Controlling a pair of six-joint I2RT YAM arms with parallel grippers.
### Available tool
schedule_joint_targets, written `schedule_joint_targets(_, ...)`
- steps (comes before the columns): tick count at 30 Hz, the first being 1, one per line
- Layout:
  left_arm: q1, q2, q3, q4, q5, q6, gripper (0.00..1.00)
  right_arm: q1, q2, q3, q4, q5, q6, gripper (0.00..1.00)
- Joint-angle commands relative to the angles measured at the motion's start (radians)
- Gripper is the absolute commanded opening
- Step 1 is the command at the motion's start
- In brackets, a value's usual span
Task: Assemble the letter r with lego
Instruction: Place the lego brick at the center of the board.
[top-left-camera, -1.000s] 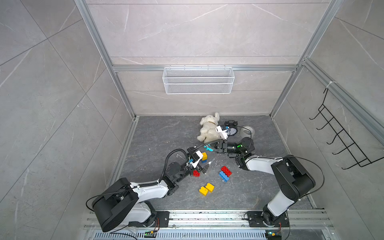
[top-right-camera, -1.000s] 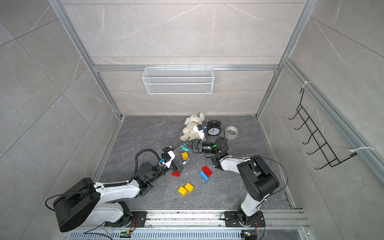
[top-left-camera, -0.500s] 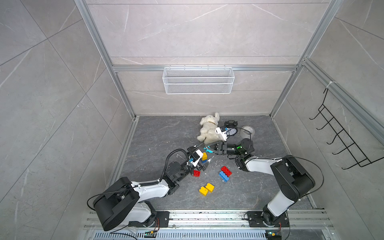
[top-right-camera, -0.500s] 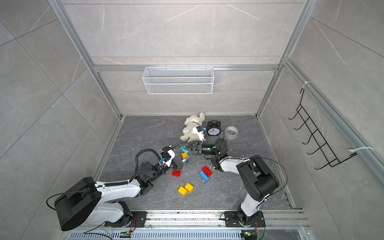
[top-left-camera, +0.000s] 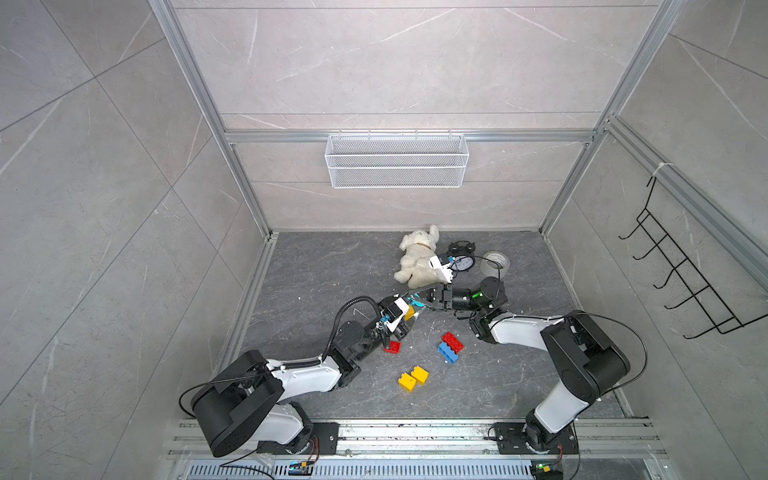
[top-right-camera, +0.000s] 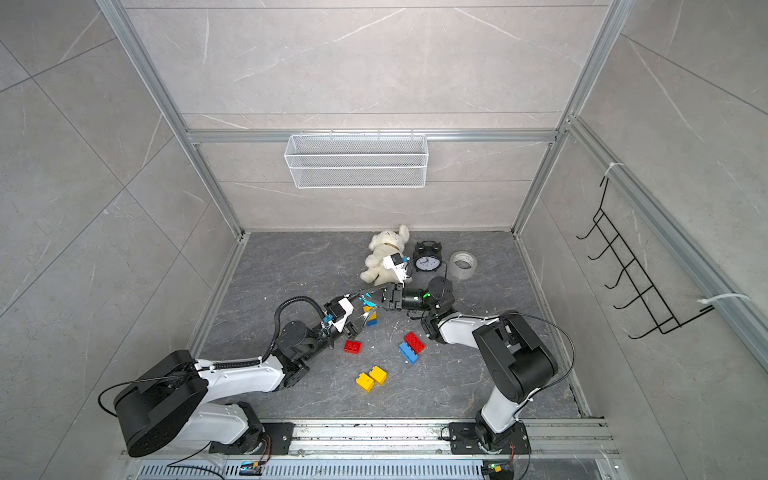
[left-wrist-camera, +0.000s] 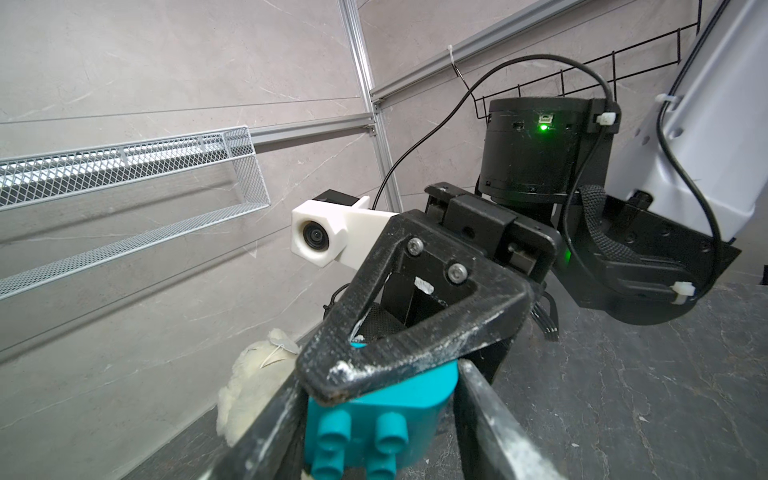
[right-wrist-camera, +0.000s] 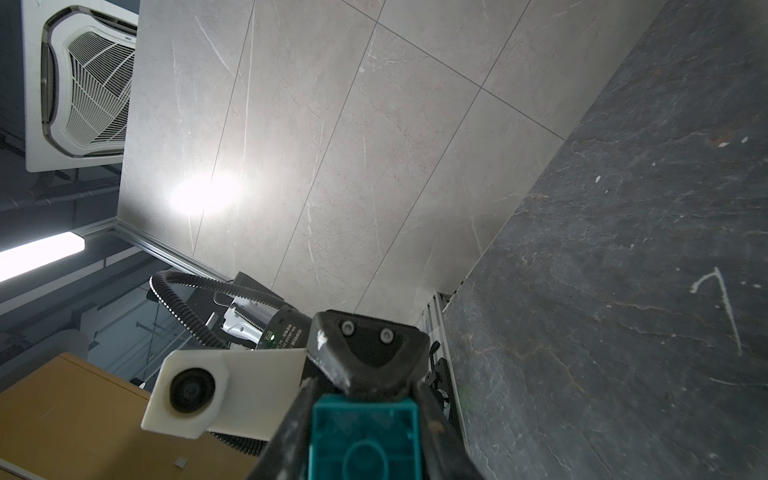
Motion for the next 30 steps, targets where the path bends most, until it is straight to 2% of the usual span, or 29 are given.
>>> schedule_joint_targets(1, -0.009, 0.006, 0.036, 0.077, 0.042, -0.005, 0.55, 0.014, -0.017, 0.007, 0.007, -0.003, -0.019, 0.27)
schedule_joint_targets(6, -0.009, 0.011, 0.039, 0.073, 0.041, -0.005, 0.54, 0.022, -0.018, 0.009, 0.006, -0.006, -0.021, 0.27)
schedule_joint_targets(10, -0.008, 0.007, 0.041, 0.063, 0.05, -0.007, 0.46, 0.024, -0.023, 0.009, 0.004, -0.011, -0.021, 0.29)
schedule_joint_targets(15, -0.008, -0.026, 0.04, 0.008, 0.058, -0.001, 0.39, 0.024, -0.027, 0.015, -0.004, -0.006, -0.03, 0.45)
schedule_joint_targets(19, -0.008, -0.074, 0.031, -0.059, 0.05, 0.007, 0.36, 0.022, -0.034, 0.029, -0.04, -0.011, -0.051, 0.52)
schedule_joint_targets(25, -0.007, -0.162, 0.008, -0.169, 0.026, 0.009, 0.31, 0.001, -0.084, 0.043, -0.169, -0.017, -0.129, 0.53)
schedule_joint_targets(30, -0.008, -0.231, -0.01, -0.252, -0.013, -0.005, 0.31, -0.03, -0.161, 0.047, -0.4, -0.006, -0.262, 0.54)
